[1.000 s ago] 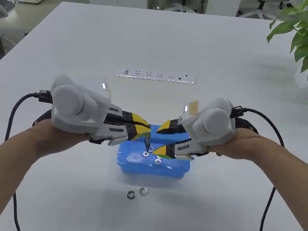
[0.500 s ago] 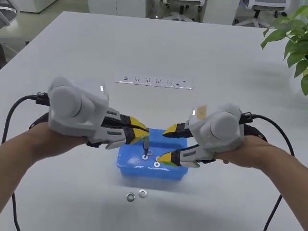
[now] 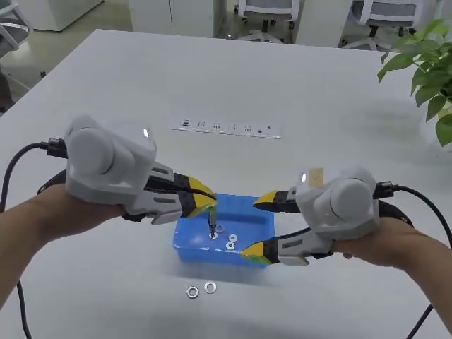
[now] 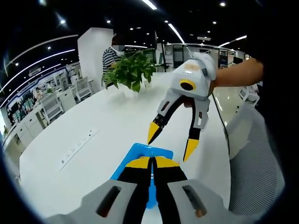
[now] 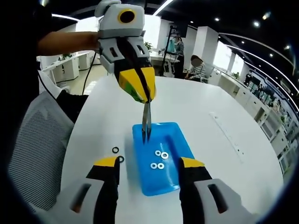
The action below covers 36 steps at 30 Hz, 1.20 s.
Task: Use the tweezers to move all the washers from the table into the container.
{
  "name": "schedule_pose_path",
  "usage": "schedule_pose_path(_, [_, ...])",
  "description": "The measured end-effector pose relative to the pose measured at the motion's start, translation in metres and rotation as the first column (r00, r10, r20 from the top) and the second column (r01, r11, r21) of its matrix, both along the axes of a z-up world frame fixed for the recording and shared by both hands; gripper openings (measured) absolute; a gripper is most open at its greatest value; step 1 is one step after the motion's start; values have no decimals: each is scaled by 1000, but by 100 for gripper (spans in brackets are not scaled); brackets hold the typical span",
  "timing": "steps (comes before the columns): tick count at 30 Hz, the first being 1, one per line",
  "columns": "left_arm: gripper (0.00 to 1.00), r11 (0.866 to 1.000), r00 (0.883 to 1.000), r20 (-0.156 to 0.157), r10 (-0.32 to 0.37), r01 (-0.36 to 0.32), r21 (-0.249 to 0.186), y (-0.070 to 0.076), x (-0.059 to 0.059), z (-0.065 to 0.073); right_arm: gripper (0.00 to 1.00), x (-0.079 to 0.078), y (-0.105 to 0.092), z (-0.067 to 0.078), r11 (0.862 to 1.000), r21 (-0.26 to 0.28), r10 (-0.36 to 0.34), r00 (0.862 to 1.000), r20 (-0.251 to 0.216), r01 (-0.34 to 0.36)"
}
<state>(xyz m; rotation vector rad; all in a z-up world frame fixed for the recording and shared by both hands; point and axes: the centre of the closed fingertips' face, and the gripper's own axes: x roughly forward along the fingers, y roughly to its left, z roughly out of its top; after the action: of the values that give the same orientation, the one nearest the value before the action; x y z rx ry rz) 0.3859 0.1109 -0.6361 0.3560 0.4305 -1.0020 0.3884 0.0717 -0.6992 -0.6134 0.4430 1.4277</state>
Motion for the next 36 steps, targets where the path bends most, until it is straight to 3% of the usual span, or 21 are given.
schedule_pose_path(13, [5,1000,1000,-15,-3,3,4,0,-14,0,60,-12,-17,-1,999,14,-35,999,-20,36])
schedule_pose_path(36, [5,1000,999,-24,-29,29,-4,-8,-36,-2,73,-25,-30,-5,997,37,-60,997,-38,62])
